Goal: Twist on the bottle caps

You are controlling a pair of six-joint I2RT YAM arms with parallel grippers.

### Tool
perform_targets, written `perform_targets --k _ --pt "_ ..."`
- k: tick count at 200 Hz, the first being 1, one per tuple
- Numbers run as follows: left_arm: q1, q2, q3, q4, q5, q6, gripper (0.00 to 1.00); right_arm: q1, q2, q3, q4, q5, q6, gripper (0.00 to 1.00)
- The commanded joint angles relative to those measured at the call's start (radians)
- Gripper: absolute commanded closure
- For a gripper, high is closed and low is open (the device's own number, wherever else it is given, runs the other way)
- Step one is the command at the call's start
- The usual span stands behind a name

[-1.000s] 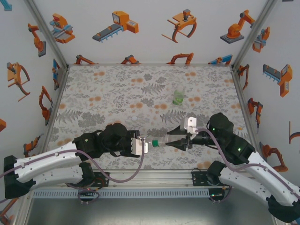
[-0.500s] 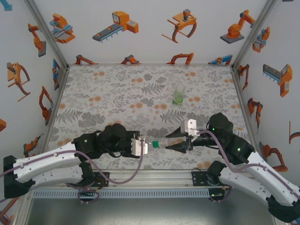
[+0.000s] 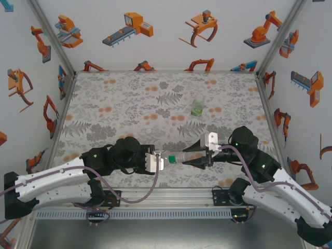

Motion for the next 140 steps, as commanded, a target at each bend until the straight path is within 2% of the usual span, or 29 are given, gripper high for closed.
perform_targets --k 1,29,50,71,97,123,140 --pt "-0.007 0.011 0.044 0.083 0.039 -0.014 1.00 0.010 0.015 -0.020 0.049 0.008 0.065 1.00" --pt "-0.007 0.007 0.036 0.123 0.027 -0.018 1.00 0.010 0.022 -0.029 0.096 0.082 0.241 1.00" --pt "-0.007 -0.004 0.027 0.154 0.012 -0.025 1.00 0.011 0.023 -0.029 0.106 0.170 0.434 1.00" --pt "-0.007 -0.028 0.000 0.212 -0.004 -0.036 1.00 0.012 0.010 -0.044 0.088 0.332 0.723 1.00" --pt "-0.007 -0.035 -0.018 0.258 -0.030 -0.049 1.00 0.012 0.010 -0.045 -0.058 0.535 1.096 1.00" --pt "-0.008 -0.014 -0.015 0.265 -0.058 -0.068 1.00 0.010 0.025 -0.061 -0.219 0.634 1.466 1.00" --pt "-0.010 -0.011 -0.021 0.279 -0.064 -0.085 1.00 0.012 0.031 -0.100 -0.220 0.614 1.686 1.00"
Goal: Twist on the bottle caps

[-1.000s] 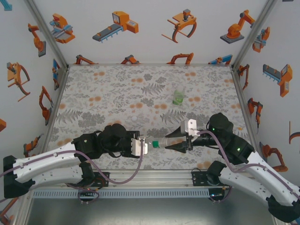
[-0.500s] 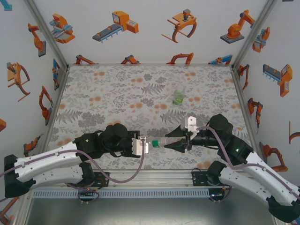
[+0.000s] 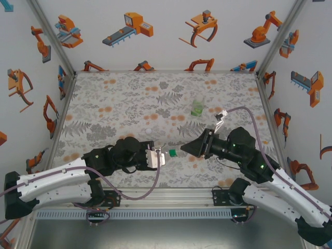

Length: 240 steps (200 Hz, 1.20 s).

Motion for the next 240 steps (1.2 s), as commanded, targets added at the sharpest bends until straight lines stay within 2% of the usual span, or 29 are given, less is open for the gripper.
perform_targets --k 1,12,20,47,102,120,151,185,240 --pt "-0.013 -0.013 0.013 0.187 0.040 -0.038 1.00 0.002 0.033 -0.077 -0.166 0.121 0.457 1.00" --pt "-0.015 -0.017 0.006 0.195 0.042 -0.042 1.00 0.002 0.040 -0.108 -0.100 0.082 0.517 1.00" --pt "-0.017 -0.020 0.002 0.197 0.045 -0.044 1.00 0.002 0.049 -0.113 -0.079 0.067 0.530 0.96" --pt "-0.017 -0.026 -0.004 0.192 0.058 -0.039 1.00 0.002 0.066 -0.084 -0.108 0.080 0.485 0.88" --pt "-0.017 -0.024 -0.020 0.169 0.043 -0.039 1.00 0.002 -0.029 -0.028 -0.118 0.234 0.254 0.43" --pt "-0.016 -0.017 -0.019 0.166 0.048 -0.042 1.00 0.002 -0.060 0.004 -0.119 0.277 0.119 0.34" --pt "-0.017 0.003 -0.010 0.152 0.057 -0.047 1.00 0.002 -0.078 0.089 -0.151 0.315 -0.111 0.32" --pt "-0.017 0.023 0.008 0.130 0.071 -0.055 1.00 0.002 -0.074 0.163 -0.180 0.288 -0.414 0.32" --pt "-0.017 0.027 0.019 0.116 0.114 -0.040 1.00 0.002 -0.061 0.232 -0.175 -0.040 -0.890 0.39"
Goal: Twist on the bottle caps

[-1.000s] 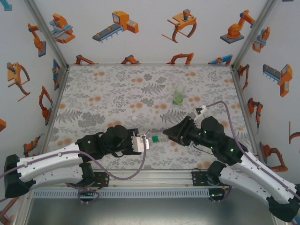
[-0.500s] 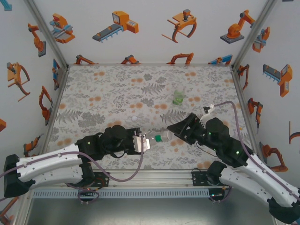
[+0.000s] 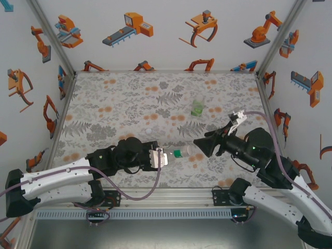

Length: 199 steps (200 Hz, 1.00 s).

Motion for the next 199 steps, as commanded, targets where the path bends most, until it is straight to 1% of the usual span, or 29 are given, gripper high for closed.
perform_targets --k 1,14,33,61,80,92,136,166,199 --pt "-0.004 -0.005 0.040 -0.002 0.048 -0.005 1.00 0.003 0.006 0.036 -0.006 -0.196 -0.305 0.40" --pt "-0.004 -0.006 0.043 -0.007 0.057 -0.001 1.00 0.003 0.003 0.026 0.005 -0.292 -0.385 0.41" --pt "-0.004 -0.017 0.043 -0.018 0.076 0.003 1.00 0.002 -0.007 -0.002 0.025 -0.393 -0.478 0.41" --pt "-0.004 -0.032 0.042 -0.027 0.093 0.002 1.00 0.003 -0.020 -0.051 0.085 -0.506 -0.555 0.41" --pt "-0.004 -0.045 0.040 -0.032 0.099 0.001 1.00 0.003 -0.021 -0.079 0.124 -0.569 -0.577 0.42" --pt "-0.004 -0.050 0.041 -0.033 0.103 0.001 1.00 0.003 -0.017 -0.091 0.139 -0.579 -0.578 0.42" --pt "-0.004 -0.059 0.037 -0.037 0.110 -0.004 1.00 0.003 0.005 -0.109 0.160 -0.555 -0.577 0.40" --pt "-0.005 -0.048 0.040 -0.032 0.112 -0.010 1.00 0.003 0.015 -0.120 0.184 -0.588 -0.577 0.44" --pt "-0.004 -0.042 0.042 -0.020 0.113 -0.012 1.00 0.003 0.029 -0.123 0.181 -0.593 -0.577 0.47"
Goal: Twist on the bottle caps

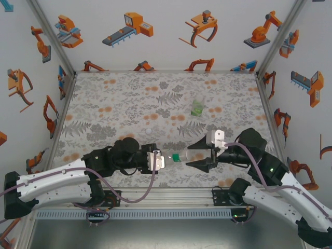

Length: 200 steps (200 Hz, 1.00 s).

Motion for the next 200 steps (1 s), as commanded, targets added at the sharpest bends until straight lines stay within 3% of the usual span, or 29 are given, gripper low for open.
perform_targets --k 1,62,109,130,158,182,200 --pt "-0.004 0.001 0.039 0.017 0.026 -0.013 1.00 0.003 0.007 -0.003 0.033 -0.032 -0.018 0.48" --pt "-0.004 0.015 0.047 0.023 0.033 -0.017 1.00 0.003 0.003 -0.010 0.007 0.006 -0.015 0.54" --pt "-0.005 0.005 0.043 0.057 0.030 -0.023 1.00 0.003 -0.021 -0.042 0.051 0.077 0.106 0.63" --pt "-0.003 -0.013 0.027 0.101 0.023 -0.036 1.00 0.003 -0.053 -0.083 0.103 0.167 0.259 0.69" --pt "-0.001 -0.036 0.000 0.157 0.006 -0.059 1.00 0.003 -0.086 -0.130 0.135 0.336 0.521 0.86" --pt "-0.001 -0.040 -0.008 0.167 -0.018 -0.082 1.00 0.003 -0.077 -0.134 0.054 0.535 0.866 0.97" --pt "-0.001 -0.031 -0.006 0.167 -0.043 -0.098 1.00 0.003 -0.043 -0.135 0.029 0.560 1.096 1.00"
